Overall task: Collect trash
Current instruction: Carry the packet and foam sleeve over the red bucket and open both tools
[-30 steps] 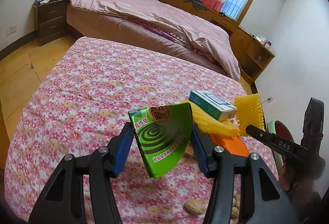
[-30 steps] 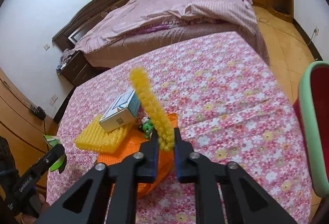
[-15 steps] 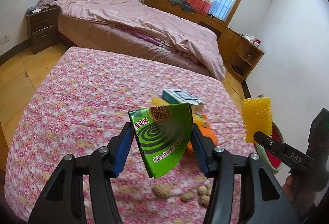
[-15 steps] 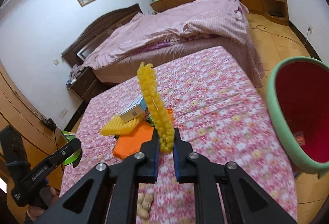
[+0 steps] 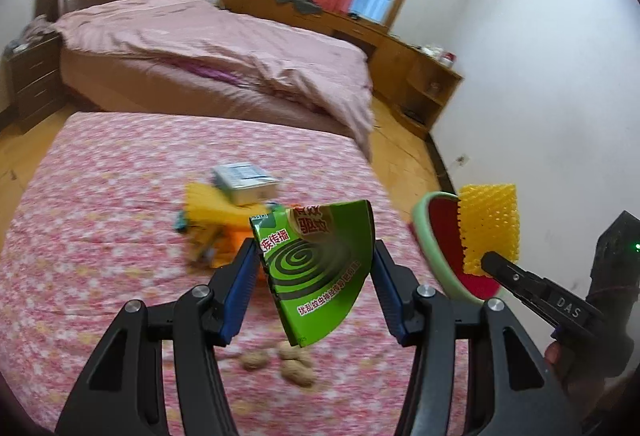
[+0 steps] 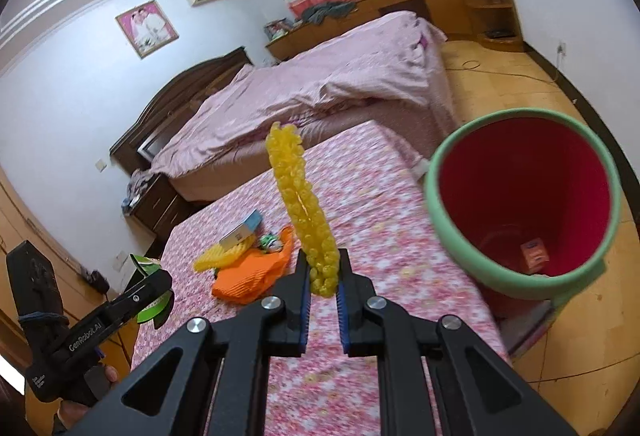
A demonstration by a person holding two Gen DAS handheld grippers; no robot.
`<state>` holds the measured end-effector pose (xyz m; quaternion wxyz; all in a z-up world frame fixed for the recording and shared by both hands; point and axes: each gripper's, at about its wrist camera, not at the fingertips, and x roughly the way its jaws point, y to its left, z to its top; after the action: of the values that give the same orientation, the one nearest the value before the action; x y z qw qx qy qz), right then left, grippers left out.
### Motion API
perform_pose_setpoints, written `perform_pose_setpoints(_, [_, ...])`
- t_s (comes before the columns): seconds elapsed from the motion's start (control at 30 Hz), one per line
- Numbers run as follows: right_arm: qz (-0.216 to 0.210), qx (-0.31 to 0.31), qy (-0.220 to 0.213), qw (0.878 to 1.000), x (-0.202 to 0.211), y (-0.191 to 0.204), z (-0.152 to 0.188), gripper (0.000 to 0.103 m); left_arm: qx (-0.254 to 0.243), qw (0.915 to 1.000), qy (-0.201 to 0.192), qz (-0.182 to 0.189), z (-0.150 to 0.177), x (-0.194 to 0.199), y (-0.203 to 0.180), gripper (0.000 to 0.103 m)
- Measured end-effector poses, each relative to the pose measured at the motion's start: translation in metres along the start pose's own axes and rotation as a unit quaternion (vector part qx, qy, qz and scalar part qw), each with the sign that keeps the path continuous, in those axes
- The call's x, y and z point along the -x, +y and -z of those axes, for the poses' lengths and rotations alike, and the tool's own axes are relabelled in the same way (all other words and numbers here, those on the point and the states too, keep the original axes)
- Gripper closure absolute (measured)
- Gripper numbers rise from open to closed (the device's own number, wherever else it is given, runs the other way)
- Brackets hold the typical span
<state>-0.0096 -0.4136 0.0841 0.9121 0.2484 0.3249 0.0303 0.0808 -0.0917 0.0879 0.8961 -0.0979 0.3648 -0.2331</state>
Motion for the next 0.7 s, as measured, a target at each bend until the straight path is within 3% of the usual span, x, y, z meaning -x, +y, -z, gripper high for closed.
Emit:
perform_pose_setpoints(0.33, [0.03, -0.029, -0.046, 0.998, 0.039, -0.051, -0.008, 0.09, -0.049, 0.9977, 0.03, 0.035, -0.003, -0.031, -0.066, 0.047])
perform_pose_setpoints(0.7, [0.066, -0.069, -0.058, 0.994, 0.042, -0.12, -0.016, 0.09, -0.105, 0.9902, 0.068, 0.062, 0.003, -0.095, -0.137, 0.047])
